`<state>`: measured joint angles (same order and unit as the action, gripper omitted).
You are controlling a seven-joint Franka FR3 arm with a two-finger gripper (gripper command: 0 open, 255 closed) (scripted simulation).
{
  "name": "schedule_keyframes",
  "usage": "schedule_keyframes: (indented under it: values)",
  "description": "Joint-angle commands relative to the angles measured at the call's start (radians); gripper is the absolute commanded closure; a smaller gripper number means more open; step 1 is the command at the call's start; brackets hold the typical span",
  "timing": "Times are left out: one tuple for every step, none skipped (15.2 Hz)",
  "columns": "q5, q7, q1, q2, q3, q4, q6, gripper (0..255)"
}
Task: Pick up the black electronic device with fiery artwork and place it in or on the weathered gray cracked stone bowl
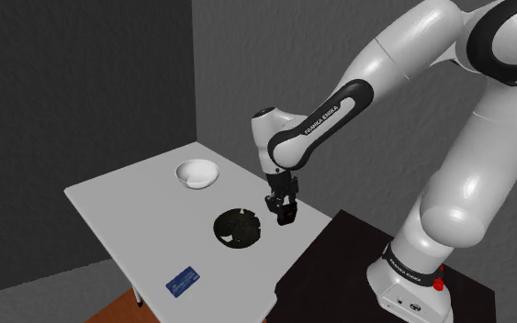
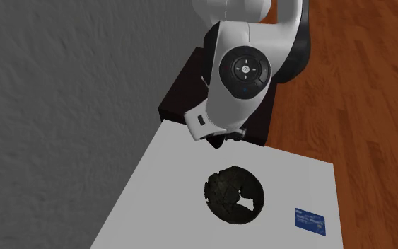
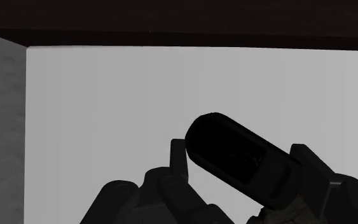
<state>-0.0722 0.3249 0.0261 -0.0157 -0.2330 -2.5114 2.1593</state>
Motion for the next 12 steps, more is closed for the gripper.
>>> schedule_keyframes:
  values:
    - [0.007, -0.009, -0.001, 0.024, 0.000, 0.004, -0.028, 255]
    - [0.011, -0.012, -0.001, 0.036, 0.000, 0.007, -0.042, 255]
    - [0.015, -0.015, 0.000, 0.048, 0.000, 0.010, -0.057, 255]
    - [0.018, -0.019, 0.000, 0.060, 0.000, 0.013, -0.071, 255]
    - [0.021, -0.022, 0.000, 0.072, 0.000, 0.017, -0.086, 255]
    - [0.023, -0.024, 0.000, 0.080, 0.000, 0.020, -0.097, 255]
    - [0.022, -0.010, 0.006, 0.049, -0.006, 0.060, -0.108, 255]
    - [0.019, 0.005, 0.011, 0.018, -0.012, 0.101, -0.119, 255]
    - [0.016, 0.019, 0.017, -0.013, -0.018, 0.143, -0.132, 255]
    - [0.012, 0.033, 0.023, -0.044, -0.024, 0.185, -0.145, 255]
    - [0.008, 0.046, 0.029, -0.075, -0.028, 0.229, -0.159, 255]
    - [0.004, 0.059, 0.035, -0.106, -0.033, 0.273, -0.174, 255]
